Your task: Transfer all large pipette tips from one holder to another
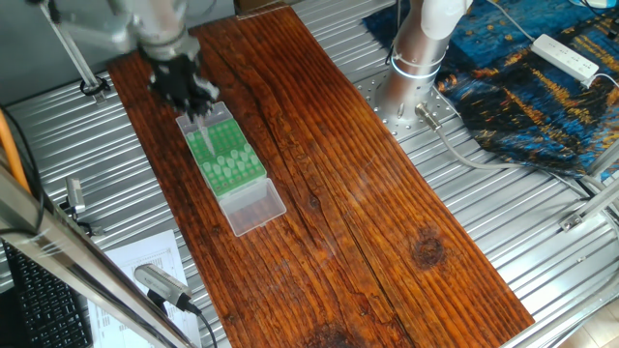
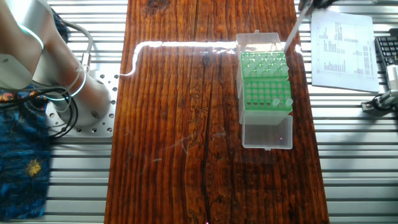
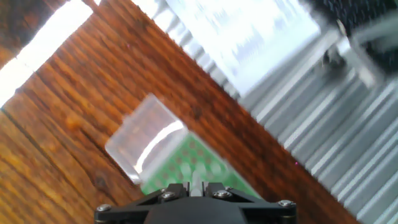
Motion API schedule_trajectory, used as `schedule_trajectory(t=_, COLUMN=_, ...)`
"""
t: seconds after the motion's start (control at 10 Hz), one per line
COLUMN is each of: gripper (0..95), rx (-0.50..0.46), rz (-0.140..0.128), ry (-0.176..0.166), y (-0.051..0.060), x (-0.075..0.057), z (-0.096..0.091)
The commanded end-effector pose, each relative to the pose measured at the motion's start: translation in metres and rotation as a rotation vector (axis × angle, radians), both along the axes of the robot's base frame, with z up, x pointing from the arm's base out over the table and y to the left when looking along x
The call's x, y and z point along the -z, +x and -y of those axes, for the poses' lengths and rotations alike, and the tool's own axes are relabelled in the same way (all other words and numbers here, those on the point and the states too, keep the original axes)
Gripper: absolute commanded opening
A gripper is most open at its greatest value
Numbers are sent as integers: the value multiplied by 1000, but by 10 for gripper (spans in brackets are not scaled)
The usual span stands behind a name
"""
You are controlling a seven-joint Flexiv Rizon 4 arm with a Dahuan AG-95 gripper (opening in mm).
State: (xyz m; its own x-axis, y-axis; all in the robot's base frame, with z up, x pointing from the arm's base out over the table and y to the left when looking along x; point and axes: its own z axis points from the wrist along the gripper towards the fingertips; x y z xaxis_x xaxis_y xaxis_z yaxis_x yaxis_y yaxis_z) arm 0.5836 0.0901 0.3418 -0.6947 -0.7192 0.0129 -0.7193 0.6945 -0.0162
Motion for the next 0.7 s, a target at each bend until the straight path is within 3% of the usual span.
schedule_trajectory(t=0.1, gripper=0, rx=-119, rz=26, ry=-16, y=5, x=9, z=-28)
schedule_trajectory(t=0.2, gripper=0, rx=-151, rz=26, ry=-41, y=7, x=12, z=-32)
schedule_trajectory(t=0.4, gripper=0, rx=-143, rz=35, ry=-49, y=8, x=17, z=-26)
schedule_trajectory(t=0.7, gripper=0, rx=-190, rz=50, ry=-30, y=14, x=32, z=-9)
